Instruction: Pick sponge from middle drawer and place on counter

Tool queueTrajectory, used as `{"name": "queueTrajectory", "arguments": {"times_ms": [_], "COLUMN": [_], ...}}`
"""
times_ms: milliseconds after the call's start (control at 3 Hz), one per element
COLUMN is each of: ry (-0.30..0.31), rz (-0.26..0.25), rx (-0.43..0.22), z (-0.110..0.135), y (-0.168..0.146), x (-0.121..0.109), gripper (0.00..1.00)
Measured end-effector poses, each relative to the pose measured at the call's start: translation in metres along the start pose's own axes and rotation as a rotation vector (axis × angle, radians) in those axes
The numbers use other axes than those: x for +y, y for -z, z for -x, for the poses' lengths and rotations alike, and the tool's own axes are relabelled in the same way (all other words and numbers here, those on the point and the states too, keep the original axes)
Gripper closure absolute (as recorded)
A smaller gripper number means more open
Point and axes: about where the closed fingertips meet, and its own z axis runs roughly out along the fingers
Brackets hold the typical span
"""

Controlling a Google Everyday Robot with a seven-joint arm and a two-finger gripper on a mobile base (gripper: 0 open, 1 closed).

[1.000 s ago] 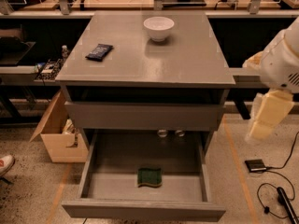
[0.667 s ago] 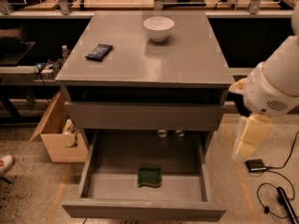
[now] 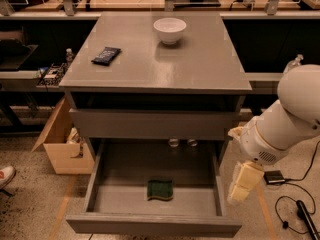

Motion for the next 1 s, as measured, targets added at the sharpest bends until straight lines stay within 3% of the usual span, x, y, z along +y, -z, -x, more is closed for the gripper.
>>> {"name": "queueTrajectory", "arguments": {"times_ms": [333,667,1000], "ry": [0.000,-0.041,-0.112], "rz": [0.000,0.020,0.051], "rx": [0.000,-0.027,-0.117], "z": [0.000,-0.010,-0.025], "y": [0.000,-0.020,-0.074], "x": [0.000,-0.001,0.000], "gripper": [0.00,0.00,0.00]}}
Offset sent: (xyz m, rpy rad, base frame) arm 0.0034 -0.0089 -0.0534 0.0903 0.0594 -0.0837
